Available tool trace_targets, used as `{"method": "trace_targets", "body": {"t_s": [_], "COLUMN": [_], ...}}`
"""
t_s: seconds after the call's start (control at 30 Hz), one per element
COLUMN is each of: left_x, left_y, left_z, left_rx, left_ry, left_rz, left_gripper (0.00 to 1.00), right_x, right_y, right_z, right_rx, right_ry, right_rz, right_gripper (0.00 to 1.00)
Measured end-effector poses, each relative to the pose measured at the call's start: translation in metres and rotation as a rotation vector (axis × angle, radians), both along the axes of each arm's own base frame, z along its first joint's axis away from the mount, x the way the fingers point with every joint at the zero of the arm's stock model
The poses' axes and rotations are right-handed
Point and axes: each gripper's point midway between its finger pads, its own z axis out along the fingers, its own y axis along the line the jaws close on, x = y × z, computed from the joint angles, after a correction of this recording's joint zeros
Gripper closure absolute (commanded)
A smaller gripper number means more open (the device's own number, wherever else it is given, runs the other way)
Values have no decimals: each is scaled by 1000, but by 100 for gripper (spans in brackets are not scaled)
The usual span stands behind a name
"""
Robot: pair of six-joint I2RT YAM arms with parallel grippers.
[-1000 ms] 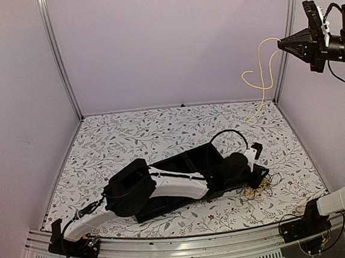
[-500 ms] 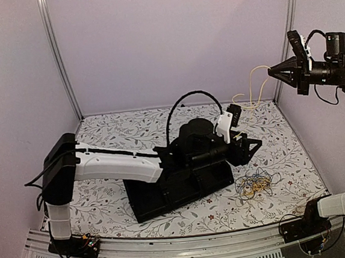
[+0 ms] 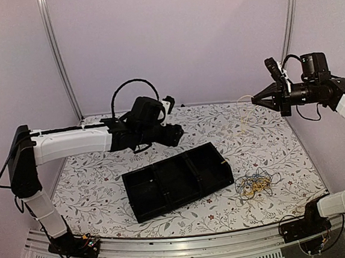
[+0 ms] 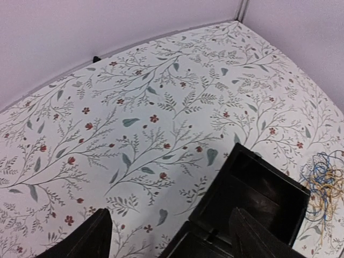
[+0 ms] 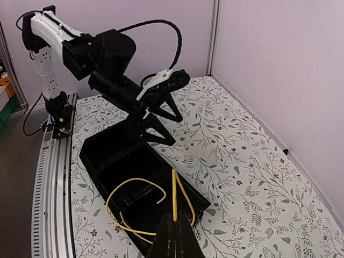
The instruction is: Untangle the cables
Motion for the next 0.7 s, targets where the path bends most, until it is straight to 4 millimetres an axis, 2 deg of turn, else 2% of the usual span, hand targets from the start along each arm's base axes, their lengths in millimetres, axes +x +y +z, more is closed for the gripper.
{"method": "trace_targets", "body": {"t_s": [0.07, 0.27, 0.33, 0.43, 0.5, 0.7], "left_x": [19, 60, 65, 65, 65, 63], "left_y": [30, 106, 128, 156, 163, 159], "left_z": [3, 48, 53, 48, 47, 59], "left_rx": [34, -11, -38, -68, -81, -141], "left_ry": [2, -72, -79, -61, -53, -56], "left_rz": [67, 223, 257, 295, 303, 267], "left_gripper": [23, 25, 25, 25, 25, 26], "right_x": [-4, -2, 1, 2, 3, 13], "right_y": [14, 44, 51, 63, 71, 82], "right_z": [-9, -37, -49, -66, -76, -105], "right_rx": [-6, -44, -64, -90, -106, -141], "right_ry": [23, 109, 140, 181, 207, 265], "right_rz": [43, 115, 126, 149, 166, 181], "right_gripper": [100, 100, 100, 100, 100, 100]}}
